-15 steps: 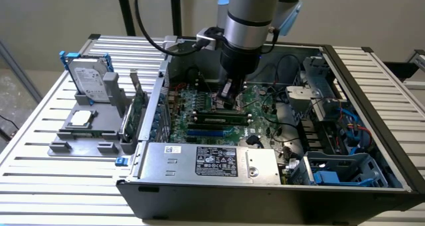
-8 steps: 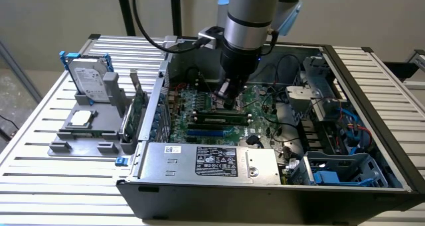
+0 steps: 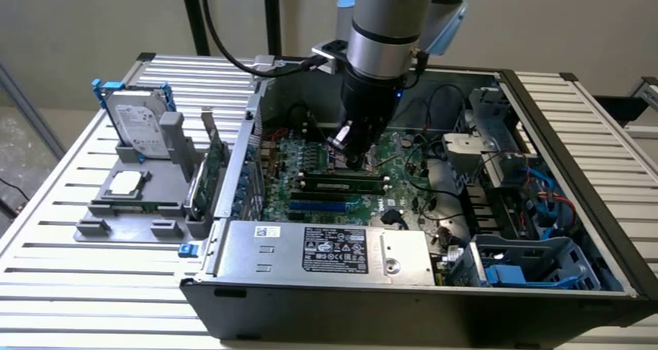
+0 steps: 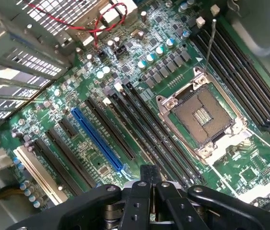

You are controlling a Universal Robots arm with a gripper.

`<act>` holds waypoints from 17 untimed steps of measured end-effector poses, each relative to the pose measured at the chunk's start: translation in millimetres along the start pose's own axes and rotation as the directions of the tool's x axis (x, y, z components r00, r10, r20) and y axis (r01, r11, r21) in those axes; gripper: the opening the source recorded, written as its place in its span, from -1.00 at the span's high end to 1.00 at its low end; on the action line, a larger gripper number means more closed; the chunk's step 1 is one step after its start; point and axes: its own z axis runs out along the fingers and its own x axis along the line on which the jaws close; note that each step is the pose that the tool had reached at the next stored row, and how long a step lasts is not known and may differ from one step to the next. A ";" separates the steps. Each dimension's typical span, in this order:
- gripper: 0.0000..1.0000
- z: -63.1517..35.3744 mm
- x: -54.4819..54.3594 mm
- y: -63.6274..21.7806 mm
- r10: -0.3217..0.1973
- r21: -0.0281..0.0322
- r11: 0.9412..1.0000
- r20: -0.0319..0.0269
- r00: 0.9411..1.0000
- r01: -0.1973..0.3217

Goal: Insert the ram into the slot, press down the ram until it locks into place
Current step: 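Press down the ram until it locks into place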

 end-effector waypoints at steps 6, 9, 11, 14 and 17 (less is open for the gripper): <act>0.79 1.2 0.0 0.0 0.099 -0.001 0.995 0.002 0.995 -0.099; 0.79 1.8 0.0 -0.1 0.148 -0.002 0.989 0.004 0.989 -0.148; 0.79 2.3 -0.1 -0.1 0.181 -0.003 0.983 0.005 0.983 -0.181; 0.79 2.9 -0.1 -0.1 0.231 -0.004 0.973 0.006 0.973 -0.231; 0.79 3.6 -0.1 -0.2 0.281 -0.005 0.960 0.007 0.960 -0.281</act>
